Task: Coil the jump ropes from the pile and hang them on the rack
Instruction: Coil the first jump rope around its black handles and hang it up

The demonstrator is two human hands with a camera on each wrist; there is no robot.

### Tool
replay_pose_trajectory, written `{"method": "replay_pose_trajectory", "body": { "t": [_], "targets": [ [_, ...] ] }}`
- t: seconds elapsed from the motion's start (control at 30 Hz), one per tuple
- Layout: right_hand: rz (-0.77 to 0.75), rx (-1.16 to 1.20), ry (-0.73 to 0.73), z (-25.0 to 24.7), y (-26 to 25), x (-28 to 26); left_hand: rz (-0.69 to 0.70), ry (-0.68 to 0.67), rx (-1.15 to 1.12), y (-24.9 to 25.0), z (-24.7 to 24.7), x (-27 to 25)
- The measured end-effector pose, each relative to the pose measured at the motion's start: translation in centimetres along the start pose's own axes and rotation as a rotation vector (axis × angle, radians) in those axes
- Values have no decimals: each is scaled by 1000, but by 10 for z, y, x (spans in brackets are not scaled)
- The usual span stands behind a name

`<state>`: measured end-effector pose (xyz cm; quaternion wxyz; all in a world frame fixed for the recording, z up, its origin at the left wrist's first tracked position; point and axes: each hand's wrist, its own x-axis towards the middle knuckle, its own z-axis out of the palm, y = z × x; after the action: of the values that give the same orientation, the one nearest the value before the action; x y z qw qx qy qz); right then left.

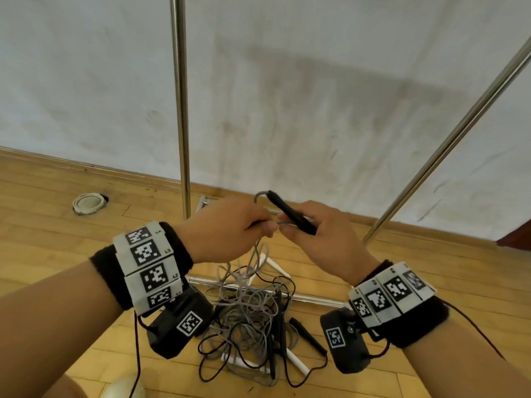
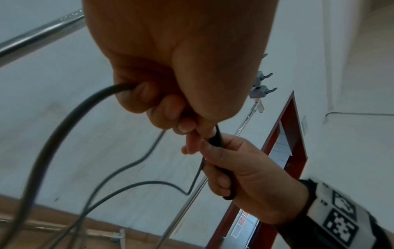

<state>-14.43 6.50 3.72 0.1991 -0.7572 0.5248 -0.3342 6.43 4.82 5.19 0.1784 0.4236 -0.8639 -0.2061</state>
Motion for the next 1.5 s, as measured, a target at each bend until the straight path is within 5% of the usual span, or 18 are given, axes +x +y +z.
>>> {"method": "replay_pose_trajectory", "body": {
  "t": [0.2, 0.47, 0.83, 1.03, 1.3, 1.5],
  "targets": [
    [13, 45, -8, 1, -6, 3, -25, 64, -12, -5, -4, -6],
    [70, 308, -4, -26, -2, 7, -116, -135, -170, -41, -2, -17],
    [110, 259, 396, -54, 12, 6, -238, -306, -90, -77, 19, -19],
    [183, -99, 298, -50, 30, -2, -216, -204, -93, -67, 18, -14],
    [115, 140, -38, -15, 9, -13, -81, -87, -218, -19, 16, -6],
    [105, 205, -103, -3, -5, -9, 6, -25, -264, -7, 9, -6]
  ]
}}
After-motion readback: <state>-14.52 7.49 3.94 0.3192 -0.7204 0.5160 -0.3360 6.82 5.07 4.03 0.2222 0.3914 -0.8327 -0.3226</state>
